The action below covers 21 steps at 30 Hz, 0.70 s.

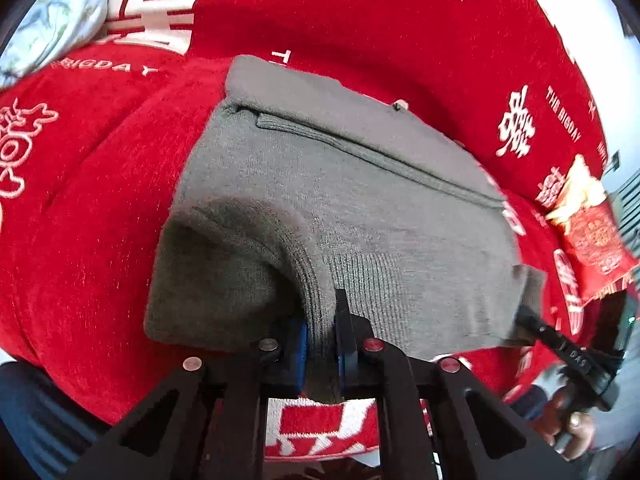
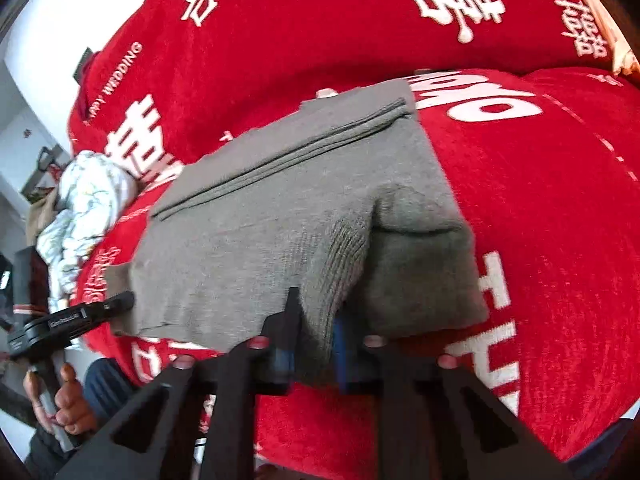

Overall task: Fold small clothes
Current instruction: 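Lay the hem over the collar with both tools, folding the sweater in half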

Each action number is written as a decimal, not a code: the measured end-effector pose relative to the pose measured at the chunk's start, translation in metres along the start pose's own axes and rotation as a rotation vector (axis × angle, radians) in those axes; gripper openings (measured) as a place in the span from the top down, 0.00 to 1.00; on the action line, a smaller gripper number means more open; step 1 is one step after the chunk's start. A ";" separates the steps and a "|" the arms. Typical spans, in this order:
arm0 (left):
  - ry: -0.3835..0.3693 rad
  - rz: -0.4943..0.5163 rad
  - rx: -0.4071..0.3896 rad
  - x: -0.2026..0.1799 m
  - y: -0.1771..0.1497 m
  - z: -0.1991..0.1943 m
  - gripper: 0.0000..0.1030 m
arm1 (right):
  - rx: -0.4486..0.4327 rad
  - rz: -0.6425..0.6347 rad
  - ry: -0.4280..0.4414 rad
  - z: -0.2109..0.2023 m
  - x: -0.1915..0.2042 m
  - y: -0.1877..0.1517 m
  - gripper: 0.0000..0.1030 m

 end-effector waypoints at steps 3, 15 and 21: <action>-0.004 0.008 -0.027 -0.003 0.001 -0.011 0.88 | -0.036 -0.016 0.031 -0.013 0.006 0.002 0.87; -0.003 0.009 -0.118 -0.013 0.041 -0.030 0.88 | -0.157 0.015 0.082 -0.040 0.022 0.048 0.88; 0.022 0.032 -0.136 -0.021 0.064 -0.027 0.88 | -0.159 0.033 0.061 -0.030 0.022 0.068 0.88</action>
Point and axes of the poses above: each gripper's, at about its wrist camera, not at the fingertips, and z roughly the way its jaws point, x to its left, y to its top, the point moved 4 cm from there along z, roughly the way its jaws point, and after that the axes turned 4 degrees about z, right-handed, at the moved point
